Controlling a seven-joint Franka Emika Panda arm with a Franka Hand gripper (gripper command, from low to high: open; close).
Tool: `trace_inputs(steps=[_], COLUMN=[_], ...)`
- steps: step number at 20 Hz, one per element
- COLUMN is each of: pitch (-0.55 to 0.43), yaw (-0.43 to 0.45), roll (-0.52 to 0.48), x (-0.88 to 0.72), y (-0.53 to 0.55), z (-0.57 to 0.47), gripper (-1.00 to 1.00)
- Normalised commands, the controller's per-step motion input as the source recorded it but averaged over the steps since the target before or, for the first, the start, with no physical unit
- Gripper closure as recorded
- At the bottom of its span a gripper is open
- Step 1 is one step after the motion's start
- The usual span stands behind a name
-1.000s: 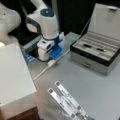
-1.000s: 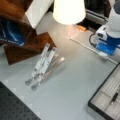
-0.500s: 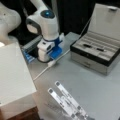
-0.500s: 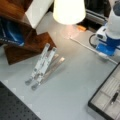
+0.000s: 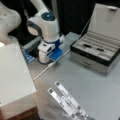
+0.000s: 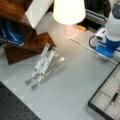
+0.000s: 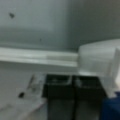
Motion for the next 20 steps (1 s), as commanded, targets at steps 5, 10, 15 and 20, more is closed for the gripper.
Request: trace_inputs(steps=[5, 10, 15, 20], pitch=[-0.382, -0.376, -0.363, -0.369], yaw=[-0.126, -0.135, -0.138, -0.129], roll=[0.131, 0.146, 0.171, 0.192], x=[-0.53, -0.56, -0.56, -0.53], y=[-0.06, -0.06, -0.04, -0.01], z=[-0.36, -0.3, -0.24, -0.22], gripper=[1.0, 1.0, 1.0, 1.0])
